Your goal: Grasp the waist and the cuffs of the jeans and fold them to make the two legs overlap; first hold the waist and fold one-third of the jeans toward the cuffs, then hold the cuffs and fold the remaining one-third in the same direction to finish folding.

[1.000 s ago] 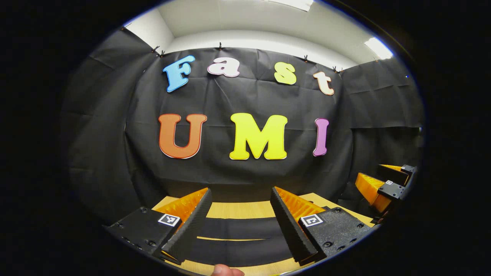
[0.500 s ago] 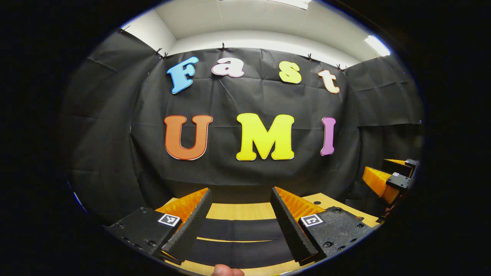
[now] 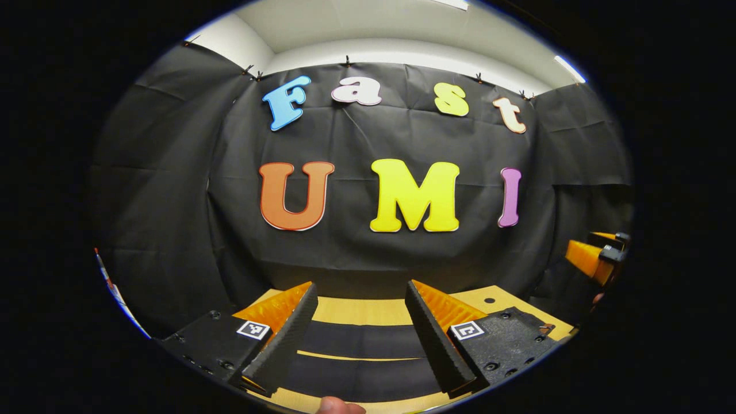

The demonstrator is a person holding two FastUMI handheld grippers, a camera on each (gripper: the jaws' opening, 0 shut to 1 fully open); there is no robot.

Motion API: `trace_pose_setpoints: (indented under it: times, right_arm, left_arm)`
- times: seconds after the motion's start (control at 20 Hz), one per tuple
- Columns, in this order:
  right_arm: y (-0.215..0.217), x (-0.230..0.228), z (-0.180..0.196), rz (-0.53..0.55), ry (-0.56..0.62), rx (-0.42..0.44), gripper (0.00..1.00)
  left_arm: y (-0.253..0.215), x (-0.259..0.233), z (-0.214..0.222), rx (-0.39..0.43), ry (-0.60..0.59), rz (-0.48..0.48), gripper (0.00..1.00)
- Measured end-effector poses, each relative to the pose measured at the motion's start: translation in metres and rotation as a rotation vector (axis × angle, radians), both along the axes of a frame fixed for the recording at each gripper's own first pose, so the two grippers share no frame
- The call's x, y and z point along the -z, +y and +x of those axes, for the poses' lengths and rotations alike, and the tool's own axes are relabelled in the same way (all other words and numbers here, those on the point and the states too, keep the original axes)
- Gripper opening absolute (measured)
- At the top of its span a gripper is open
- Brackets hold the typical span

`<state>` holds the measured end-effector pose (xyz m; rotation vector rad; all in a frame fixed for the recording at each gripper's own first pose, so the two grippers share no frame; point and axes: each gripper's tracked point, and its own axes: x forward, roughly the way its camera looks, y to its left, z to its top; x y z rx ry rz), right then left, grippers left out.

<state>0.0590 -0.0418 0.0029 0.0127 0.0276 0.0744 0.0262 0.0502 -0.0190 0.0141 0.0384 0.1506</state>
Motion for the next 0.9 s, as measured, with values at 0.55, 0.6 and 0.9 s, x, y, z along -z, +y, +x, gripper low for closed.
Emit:
trace_pose_setpoints:
  times: [0.55,0.6,0.9]
  right_arm:
    - [-0.152,0.099,0.044,-0.053,0.333,0.126,0.95]
    - [-0.163,0.111,0.045,-0.040,0.364,0.143,0.95]
    - [-0.209,0.217,0.045,0.155,0.718,0.272,0.96]
  left_arm:
    - [0.179,0.102,-0.038,-0.348,0.218,-0.313,0.98]
    - [0.192,0.113,-0.041,-0.372,0.241,-0.369,0.99]
    - [0.235,0.212,-0.064,-0.600,0.313,-0.897,0.99]
